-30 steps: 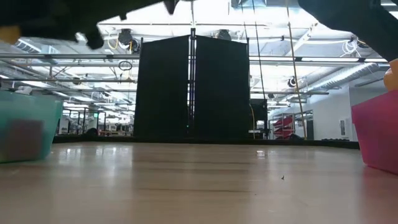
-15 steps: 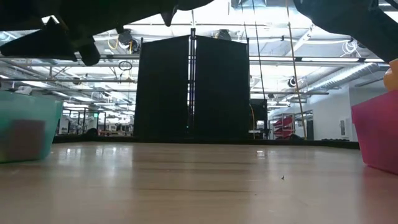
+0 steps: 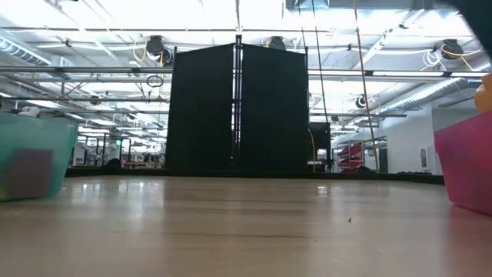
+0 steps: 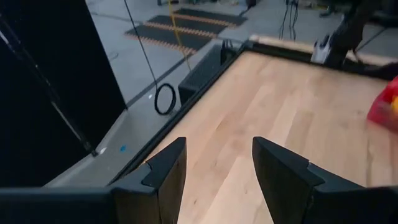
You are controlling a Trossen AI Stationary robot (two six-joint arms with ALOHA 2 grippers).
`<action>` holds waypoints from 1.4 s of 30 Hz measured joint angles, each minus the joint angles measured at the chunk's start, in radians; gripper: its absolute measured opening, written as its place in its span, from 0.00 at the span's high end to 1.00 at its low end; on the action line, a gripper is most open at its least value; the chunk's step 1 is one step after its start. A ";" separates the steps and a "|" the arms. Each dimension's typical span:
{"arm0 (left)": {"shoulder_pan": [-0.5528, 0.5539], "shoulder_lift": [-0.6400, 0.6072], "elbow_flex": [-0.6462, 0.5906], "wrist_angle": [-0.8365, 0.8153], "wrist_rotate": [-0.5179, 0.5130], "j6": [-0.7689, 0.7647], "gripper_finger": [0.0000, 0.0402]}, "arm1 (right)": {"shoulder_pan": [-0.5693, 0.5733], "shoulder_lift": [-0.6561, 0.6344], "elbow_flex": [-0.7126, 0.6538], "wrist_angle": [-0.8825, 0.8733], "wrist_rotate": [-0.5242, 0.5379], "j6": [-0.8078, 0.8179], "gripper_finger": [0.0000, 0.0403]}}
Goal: Sort blocks by size
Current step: Return to Home Position
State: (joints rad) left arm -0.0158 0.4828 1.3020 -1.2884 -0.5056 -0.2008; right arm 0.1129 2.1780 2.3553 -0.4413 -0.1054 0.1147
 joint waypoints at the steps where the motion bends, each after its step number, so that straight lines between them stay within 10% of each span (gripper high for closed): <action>1: 0.000 0.000 0.000 0.013 0.000 0.000 0.53 | 0.000 -0.055 0.005 -0.043 -0.002 -0.014 0.36; 12: 0.000 0.000 0.001 0.179 0.023 0.008 0.53 | 0.034 -0.503 0.004 -0.647 0.007 -0.006 0.35; 24: 0.000 -0.042 0.001 0.374 0.360 0.163 0.53 | 0.275 -0.779 -0.054 -0.954 0.073 -0.165 0.35; 42: 0.001 -0.237 -0.009 0.297 0.285 0.136 0.53 | 0.334 -1.813 -1.533 0.147 0.168 -0.176 0.35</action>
State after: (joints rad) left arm -0.0151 0.2454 1.2934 -0.9918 -0.2202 -0.0649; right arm 0.4465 0.3652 0.8222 -0.2938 0.0628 -0.0608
